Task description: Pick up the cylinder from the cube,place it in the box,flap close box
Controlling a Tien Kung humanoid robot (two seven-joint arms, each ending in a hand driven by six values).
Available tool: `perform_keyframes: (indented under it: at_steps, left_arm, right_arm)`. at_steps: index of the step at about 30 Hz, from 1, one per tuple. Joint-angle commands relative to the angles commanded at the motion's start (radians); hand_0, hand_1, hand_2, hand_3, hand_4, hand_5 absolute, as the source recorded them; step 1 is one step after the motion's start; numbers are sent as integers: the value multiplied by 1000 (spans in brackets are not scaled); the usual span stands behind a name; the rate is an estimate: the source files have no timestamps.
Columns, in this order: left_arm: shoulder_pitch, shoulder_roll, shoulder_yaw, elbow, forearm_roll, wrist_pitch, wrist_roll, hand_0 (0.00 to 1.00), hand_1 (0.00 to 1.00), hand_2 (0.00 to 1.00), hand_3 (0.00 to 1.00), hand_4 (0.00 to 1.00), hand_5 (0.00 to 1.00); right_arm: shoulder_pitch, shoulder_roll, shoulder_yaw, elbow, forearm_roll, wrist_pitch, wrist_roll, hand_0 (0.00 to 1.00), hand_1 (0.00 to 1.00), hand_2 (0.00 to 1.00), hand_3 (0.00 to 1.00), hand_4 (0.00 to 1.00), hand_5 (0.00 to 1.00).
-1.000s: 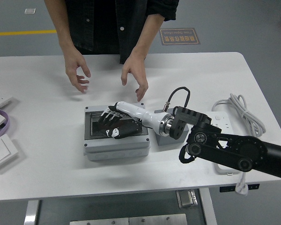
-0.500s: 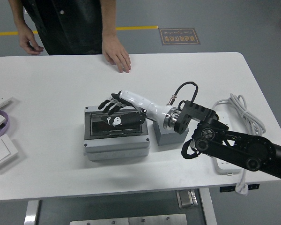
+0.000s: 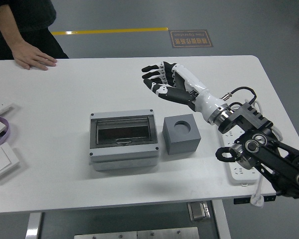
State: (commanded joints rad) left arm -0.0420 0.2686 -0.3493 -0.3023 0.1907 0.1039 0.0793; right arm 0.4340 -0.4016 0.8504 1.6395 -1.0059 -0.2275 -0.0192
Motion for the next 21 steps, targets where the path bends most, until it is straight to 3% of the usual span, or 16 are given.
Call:
perform_keyframes:
  at_steps: [6,11,13,14,21]
  left_arm:
    - [-1,7,12,-2,-5,0,0,602,632,611,618,720,198]
    - [4,17,19,-4,-6,1,-1,603,632,611,619,720,197]
    - [14,19,22,-4,-13,1,-1,603,632,611,619,720,197]
    - [21,20,23,-5,-15,1,-1,603,632,611,619,720,198]
    - [71,18,42,-29,30,-2,8,602,632,611,619,720,198]
  right_arm:
    - [-41,6,36,-45,13,-29,26,705,630,660,665,632,342]
    - [-57,13,34,-79,50,-96,56,682,634,660,662,638,323]
    - [-66,19,30,-91,70,-109,68,682,634,660,662,638,323]
    - [-70,22,27,-97,79,-115,73,689,649,669,658,686,289]
    - [-87,24,14,-127,131,-122,91,678,637,664,651,682,270]
